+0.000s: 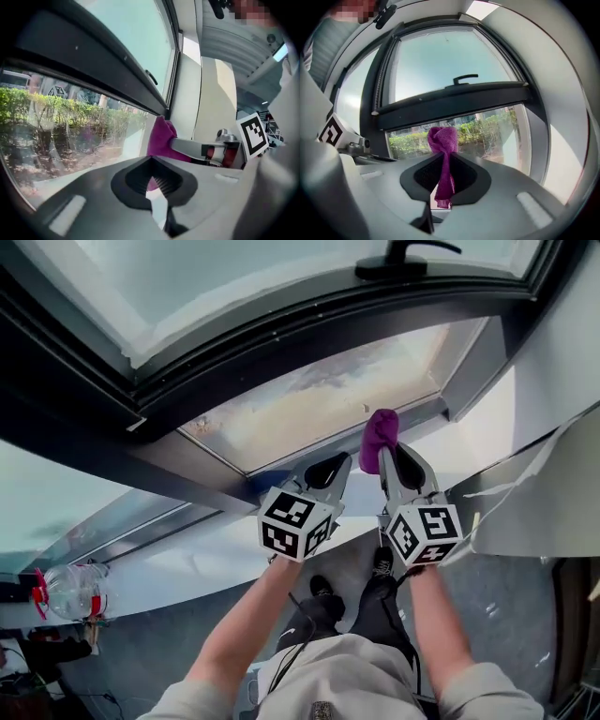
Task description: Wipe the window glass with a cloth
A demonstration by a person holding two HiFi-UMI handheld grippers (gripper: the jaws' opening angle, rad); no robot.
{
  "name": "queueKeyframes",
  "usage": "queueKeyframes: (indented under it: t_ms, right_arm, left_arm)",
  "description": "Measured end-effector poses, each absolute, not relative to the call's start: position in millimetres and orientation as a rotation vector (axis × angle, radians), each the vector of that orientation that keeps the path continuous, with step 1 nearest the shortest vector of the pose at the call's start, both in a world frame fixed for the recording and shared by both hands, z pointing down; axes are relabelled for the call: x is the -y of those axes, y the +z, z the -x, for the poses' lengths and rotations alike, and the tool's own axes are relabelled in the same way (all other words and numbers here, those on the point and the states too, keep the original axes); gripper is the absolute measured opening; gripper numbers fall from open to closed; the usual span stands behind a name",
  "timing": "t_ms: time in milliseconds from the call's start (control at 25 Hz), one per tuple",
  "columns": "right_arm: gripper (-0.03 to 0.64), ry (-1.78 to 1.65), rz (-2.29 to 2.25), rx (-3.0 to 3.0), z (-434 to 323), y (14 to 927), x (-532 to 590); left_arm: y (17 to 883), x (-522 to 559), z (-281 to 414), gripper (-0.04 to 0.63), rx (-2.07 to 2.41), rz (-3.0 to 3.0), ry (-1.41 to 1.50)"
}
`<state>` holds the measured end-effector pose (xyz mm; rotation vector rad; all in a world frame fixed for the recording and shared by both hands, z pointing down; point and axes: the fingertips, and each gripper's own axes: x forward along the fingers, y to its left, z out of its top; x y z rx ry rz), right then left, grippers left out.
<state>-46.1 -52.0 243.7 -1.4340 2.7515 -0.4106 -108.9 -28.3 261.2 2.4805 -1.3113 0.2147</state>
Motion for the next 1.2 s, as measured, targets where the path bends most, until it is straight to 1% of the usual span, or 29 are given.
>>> queueKeyframes:
  t_ms: [200,440,720,1200]
  right_arm:
    - [0.066,-0.353,1.250,-2.826,79,178,17]
    - [0.064,-0.403,1.164,-2.826,89,127,-15]
    - [0.064,-0.348,1.047,-2.888,97,87,-35]
    - [0.063,-0.260,1.002,-2.916,86,65,-39]
  left_arm:
    - [192,1,130,0.000,1.414,-2.494,0.126]
    - [142,-36,145,0.002,1.501,-2.460,0.059]
    - [121,-62,153,0.002,1.583,-2.400,-0.013]
    - [90,-71,145,0.002,1.643,-2.429,-0.034]
